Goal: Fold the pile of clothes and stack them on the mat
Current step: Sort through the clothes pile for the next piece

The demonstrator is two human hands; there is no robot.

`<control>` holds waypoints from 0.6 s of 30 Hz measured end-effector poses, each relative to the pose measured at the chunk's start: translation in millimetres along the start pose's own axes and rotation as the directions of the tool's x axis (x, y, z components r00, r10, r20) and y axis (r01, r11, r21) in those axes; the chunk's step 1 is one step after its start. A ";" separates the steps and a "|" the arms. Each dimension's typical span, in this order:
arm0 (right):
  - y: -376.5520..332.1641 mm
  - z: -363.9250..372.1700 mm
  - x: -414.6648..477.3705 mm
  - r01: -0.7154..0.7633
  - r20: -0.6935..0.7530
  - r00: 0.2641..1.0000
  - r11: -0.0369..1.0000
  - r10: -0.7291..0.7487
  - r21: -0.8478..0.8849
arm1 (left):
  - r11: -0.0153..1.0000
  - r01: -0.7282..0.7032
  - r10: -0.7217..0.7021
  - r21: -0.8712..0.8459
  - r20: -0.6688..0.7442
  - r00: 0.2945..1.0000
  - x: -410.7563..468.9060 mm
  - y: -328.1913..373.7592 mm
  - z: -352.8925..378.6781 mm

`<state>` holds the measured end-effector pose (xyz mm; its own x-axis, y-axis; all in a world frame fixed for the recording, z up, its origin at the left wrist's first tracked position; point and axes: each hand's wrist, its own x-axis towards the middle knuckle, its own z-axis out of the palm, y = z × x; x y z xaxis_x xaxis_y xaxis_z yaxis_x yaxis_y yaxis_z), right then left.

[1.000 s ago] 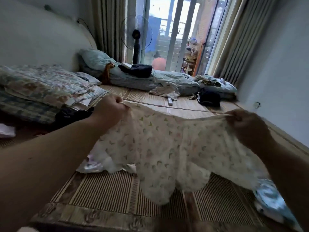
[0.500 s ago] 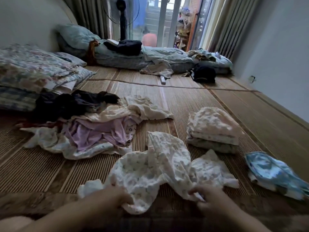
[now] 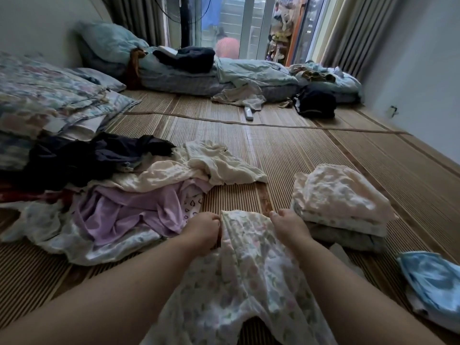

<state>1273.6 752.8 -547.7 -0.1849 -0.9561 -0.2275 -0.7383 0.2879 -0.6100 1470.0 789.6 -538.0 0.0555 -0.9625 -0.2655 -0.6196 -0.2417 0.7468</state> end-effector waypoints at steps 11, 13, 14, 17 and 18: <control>-7.9 -19.8 -11.5 -0.094 0.444 0.896 0.979 0.003 0.183 | 0.983 0.118 -0.066 -0.143 0.325 0.943 8.1 20.8 16.8; -13.9 -39.1 -31.1 -0.134 0.487 0.869 0.904 -0.090 0.406 | 0.990 0.038 0.004 -0.133 0.306 0.952 0.8 28.4 6.7; -17.4 -50.7 -40.6 -0.157 0.491 0.858 0.836 -0.147 0.525 | 0.985 -0.014 0.065 -0.170 0.297 0.953 -7.5 36.6 -0.9; -34.1 -91.1 -75.8 -0.129 0.479 0.832 0.741 -0.282 0.659 | 0.925 -0.356 0.378 -0.131 0.241 0.894 -40.3 75.2 -35.9; -40.1 -103.8 -87.1 -0.106 0.481 0.816 0.734 -0.321 0.671 | 0.865 -0.499 0.493 -0.040 0.241 0.836 -54.4 91.9 -50.1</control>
<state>1252.0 818.8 -424.6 0.3980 -0.8461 -0.3545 -0.0871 0.3498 -0.9328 1449.3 813.6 -424.4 -0.4483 -0.8939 -0.0005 -0.5325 0.2666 0.8033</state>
